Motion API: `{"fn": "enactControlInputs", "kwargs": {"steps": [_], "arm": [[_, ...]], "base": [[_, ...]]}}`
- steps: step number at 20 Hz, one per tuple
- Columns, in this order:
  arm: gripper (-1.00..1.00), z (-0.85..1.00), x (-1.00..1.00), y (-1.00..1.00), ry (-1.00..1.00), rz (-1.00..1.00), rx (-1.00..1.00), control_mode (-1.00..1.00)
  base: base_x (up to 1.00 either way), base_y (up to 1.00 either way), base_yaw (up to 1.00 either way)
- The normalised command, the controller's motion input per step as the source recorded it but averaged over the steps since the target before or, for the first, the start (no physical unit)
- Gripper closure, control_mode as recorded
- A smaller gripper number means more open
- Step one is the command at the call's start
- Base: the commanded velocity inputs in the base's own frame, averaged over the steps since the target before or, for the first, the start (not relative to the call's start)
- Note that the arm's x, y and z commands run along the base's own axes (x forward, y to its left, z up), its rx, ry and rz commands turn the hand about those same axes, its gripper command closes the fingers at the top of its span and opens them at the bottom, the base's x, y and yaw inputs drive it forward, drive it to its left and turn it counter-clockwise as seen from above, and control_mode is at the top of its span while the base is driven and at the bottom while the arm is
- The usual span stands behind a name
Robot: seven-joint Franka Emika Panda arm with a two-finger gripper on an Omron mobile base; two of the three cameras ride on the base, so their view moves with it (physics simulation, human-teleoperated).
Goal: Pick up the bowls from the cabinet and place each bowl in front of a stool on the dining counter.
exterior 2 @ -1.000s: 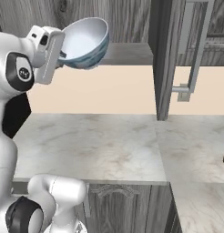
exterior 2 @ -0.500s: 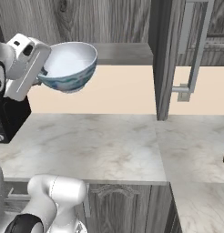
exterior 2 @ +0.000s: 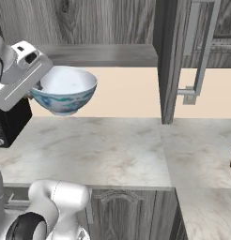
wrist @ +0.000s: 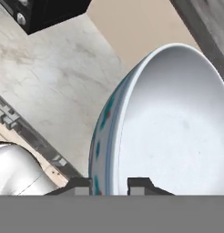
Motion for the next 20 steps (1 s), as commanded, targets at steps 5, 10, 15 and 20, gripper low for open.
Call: {"fn": "enactControlInputs", "kwargs": {"steps": [5, 10, 15, 20], "arm": [[1.00, -0.60, -0.15, 0.00, 0.04, 0.00, -0.05, -1.00], [1.00, -0.48, -0.08, 0.00, -0.01, 0.00, 0.00, -1.00], [1.00, -0.24, -0.09, 0.00, -0.02, 0.00, 0.00, -1.00], [1.00, 0.00, 0.00, 0.00, 0.00, 0.00, 0.00, -1.00]], "base": [[0.00, 0.00, 0.00], [0.00, 0.00, 0.00], [0.00, 0.00, 0.00], [0.00, 0.00, 0.00]]}}
